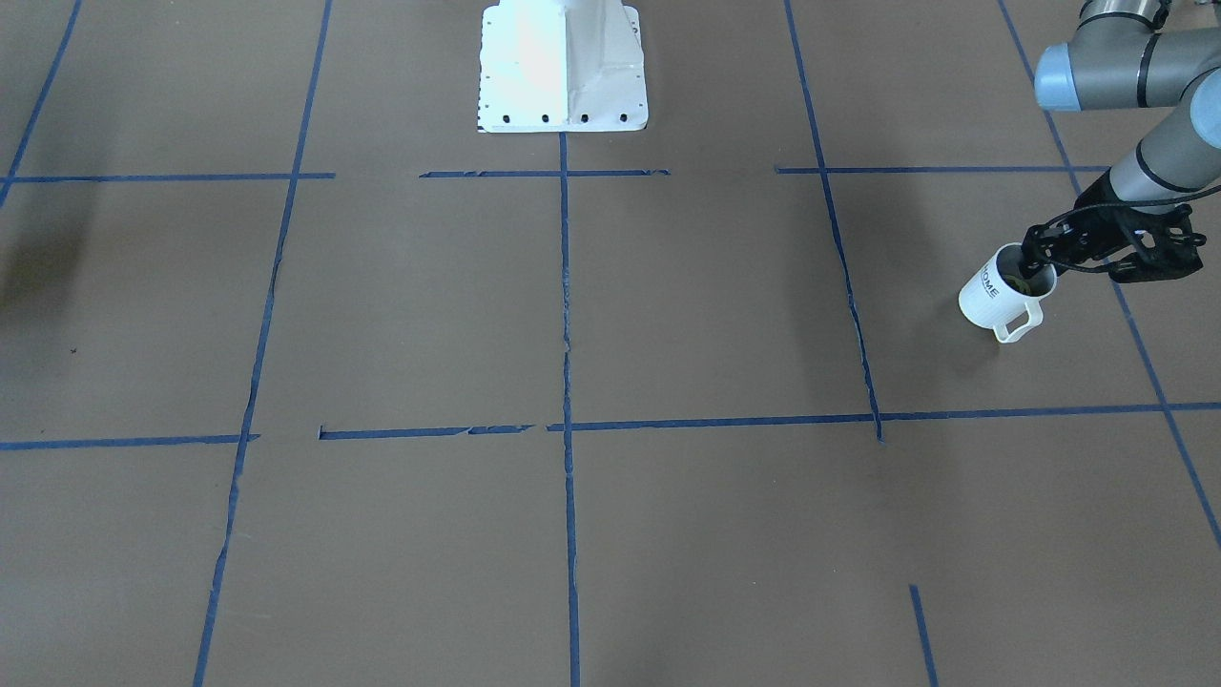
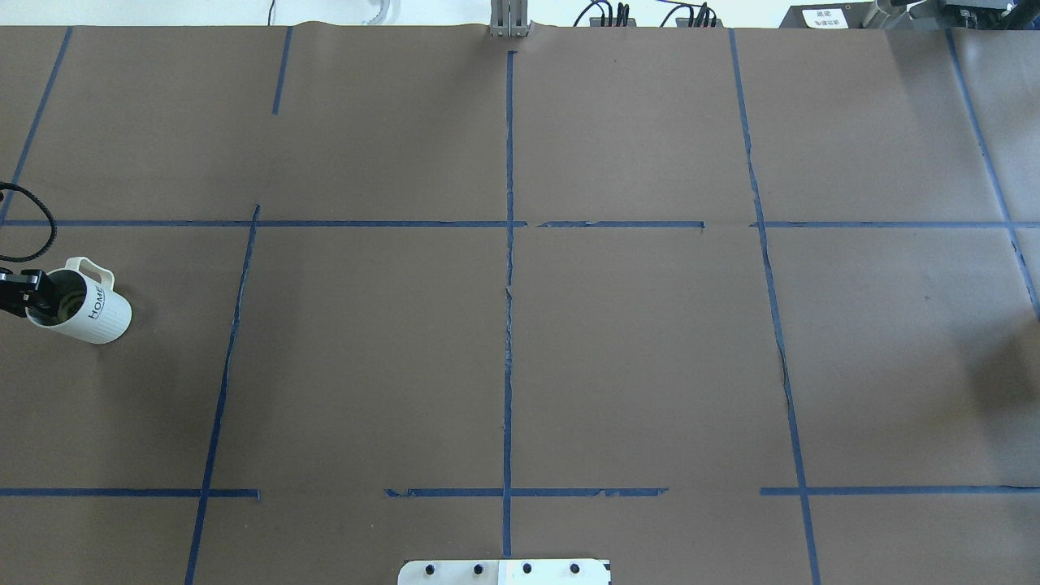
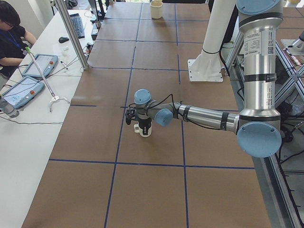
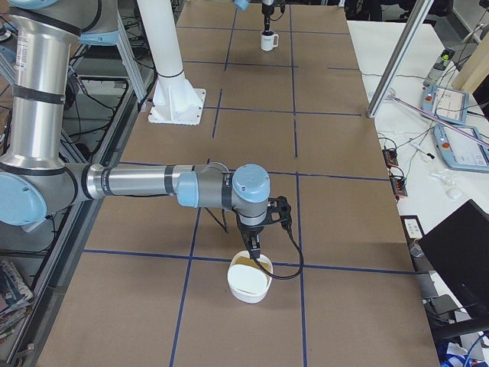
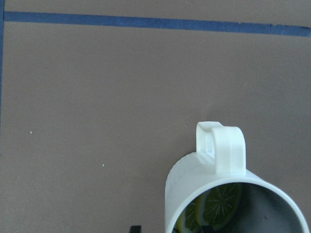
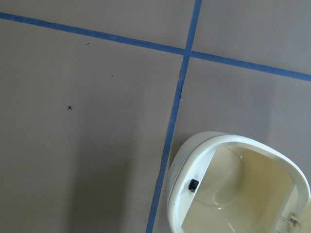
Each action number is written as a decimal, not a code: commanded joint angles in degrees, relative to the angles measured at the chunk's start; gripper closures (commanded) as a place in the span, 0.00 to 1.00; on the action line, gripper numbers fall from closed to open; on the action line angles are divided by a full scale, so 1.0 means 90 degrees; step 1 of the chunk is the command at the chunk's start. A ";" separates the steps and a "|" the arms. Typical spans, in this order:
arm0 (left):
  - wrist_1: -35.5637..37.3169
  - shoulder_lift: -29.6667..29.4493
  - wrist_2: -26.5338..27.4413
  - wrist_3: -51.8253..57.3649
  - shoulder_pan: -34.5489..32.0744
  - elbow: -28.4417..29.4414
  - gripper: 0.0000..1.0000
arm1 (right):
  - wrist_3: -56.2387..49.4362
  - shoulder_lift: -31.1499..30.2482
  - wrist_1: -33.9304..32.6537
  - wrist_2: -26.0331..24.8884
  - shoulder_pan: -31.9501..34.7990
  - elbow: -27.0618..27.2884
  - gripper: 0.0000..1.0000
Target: Left arm hands cup to right arm to dump lemon
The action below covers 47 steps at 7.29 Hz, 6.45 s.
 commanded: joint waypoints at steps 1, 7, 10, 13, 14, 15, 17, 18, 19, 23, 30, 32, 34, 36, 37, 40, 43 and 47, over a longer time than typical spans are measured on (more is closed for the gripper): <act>0.0000 0.0058 0.0008 0.0020 -0.0037 -0.0129 0.98 | 0.0018 0.0010 0.0000 0.0000 -0.0019 0.0000 0.00; 0.1683 -0.0993 -0.0031 -0.0087 -0.0428 -0.0792 0.99 | 0.0028 0.0107 0.1850 0.0233 -0.0572 0.0000 0.00; 0.3541 -0.2271 -0.0031 -0.0900 -0.0370 -0.1252 0.99 | 0.0154 0.0993 0.2334 0.0555 -0.1384 -0.0224 0.00; 0.3555 -0.3113 0.0007 -0.2982 0.0448 -0.1204 0.99 | 0.1660 0.2106 0.2896 0.0644 -0.2623 -0.0215 0.03; 0.3555 -0.3348 0.0017 -0.3336 0.0596 -0.1136 0.99 | 0.2596 0.2245 0.3712 0.0538 -0.3072 -0.0253 0.02; 0.3535 -0.3369 0.0027 -0.3600 0.0839 -0.1116 0.99 | 0.3273 0.2285 0.4484 0.0053 -0.3424 -0.0273 0.02; 0.3467 -0.3816 0.0008 -0.4321 0.0880 -0.0854 0.99 | 0.4348 0.2596 0.5804 -0.1855 -0.4555 -0.0273 0.02; 0.3467 -0.3915 0.0008 -0.4519 0.0977 -0.0823 0.99 | 0.4412 0.3275 0.5936 -0.2745 -0.4928 -0.0341 0.01; 0.3467 -0.4003 0.0008 -0.4820 0.0978 -0.0833 0.99 | 0.5002 0.3485 0.5986 -0.3373 -0.5299 -0.0409 0.01; 0.3166 -0.4540 -0.0002 -0.6713 0.1144 -0.0736 0.99 | 0.5077 0.3671 0.7566 -0.7824 -0.7935 -0.0818 0.03; 0.2998 -0.5371 0.0008 -0.8007 0.1759 -0.0462 1.00 | 0.3915 0.4297 0.7676 -0.8330 -0.8252 -0.1396 0.02; 0.2988 -0.5546 0.0017 -0.8095 0.1857 -0.0326 1.00 | 0.3856 0.4317 0.7676 -0.8330 -0.8272 -0.1396 0.02; 0.2988 -0.5586 0.0017 -0.8095 0.1974 -0.0286 1.00 | 0.3856 0.4326 0.7676 -0.8330 -0.8272 -0.1396 0.02; 0.2930 -0.5761 0.0095 -0.8105 0.2148 -0.0072 1.00 | 0.3856 0.4326 0.7676 -0.8330 -0.8272 -0.1396 0.02; 0.2881 -0.5752 0.0144 -0.8105 0.2285 -0.0052 1.00 | 0.3856 0.4326 0.7676 -0.8330 -0.8272 -0.1396 0.02; 0.2852 -0.5762 0.0154 -0.8105 0.2374 -0.0052 1.00 | 0.3856 0.4317 0.7676 -0.8340 -0.8281 -0.1396 0.02; 0.2667 -0.5762 0.0144 -0.8124 0.2374 -0.0042 1.00 | 0.3856 0.4317 0.7685 -0.8340 -0.8291 -0.1396 0.02; 0.2578 -0.5762 0.0144 -0.8115 0.2374 -0.0022 1.00 | 0.3856 0.4317 0.7686 -0.8340 -0.8301 -0.1396 0.02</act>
